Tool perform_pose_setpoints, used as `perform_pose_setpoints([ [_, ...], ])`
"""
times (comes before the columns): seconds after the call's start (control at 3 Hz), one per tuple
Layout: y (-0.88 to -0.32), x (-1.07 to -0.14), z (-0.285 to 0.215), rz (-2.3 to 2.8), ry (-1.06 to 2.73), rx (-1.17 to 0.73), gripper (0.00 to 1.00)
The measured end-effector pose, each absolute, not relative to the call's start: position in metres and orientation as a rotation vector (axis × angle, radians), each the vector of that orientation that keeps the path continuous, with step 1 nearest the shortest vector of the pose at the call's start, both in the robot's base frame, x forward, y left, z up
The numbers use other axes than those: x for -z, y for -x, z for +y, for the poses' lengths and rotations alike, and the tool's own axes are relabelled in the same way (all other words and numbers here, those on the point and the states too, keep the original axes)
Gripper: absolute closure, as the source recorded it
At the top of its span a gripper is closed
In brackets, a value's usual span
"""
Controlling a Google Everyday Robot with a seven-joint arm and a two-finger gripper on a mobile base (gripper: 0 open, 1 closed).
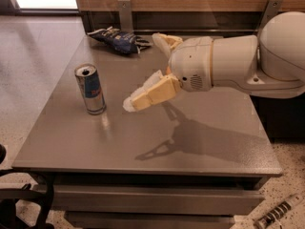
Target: Pick redbull can
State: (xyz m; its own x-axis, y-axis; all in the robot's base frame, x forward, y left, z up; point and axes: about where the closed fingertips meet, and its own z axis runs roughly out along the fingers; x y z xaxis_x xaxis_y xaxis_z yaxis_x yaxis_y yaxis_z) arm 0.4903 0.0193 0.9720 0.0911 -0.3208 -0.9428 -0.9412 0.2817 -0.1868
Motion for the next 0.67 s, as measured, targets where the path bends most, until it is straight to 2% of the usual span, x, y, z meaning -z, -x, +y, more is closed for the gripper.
perform_pose_setpoints([
  [0.33, -0.49, -0.972, 0.019, 1.45, 1.247, -0.709, 0.0],
  [0.67, -0.511, -0.947, 0.044, 1.447, 1.214, -0.791, 0.0],
])
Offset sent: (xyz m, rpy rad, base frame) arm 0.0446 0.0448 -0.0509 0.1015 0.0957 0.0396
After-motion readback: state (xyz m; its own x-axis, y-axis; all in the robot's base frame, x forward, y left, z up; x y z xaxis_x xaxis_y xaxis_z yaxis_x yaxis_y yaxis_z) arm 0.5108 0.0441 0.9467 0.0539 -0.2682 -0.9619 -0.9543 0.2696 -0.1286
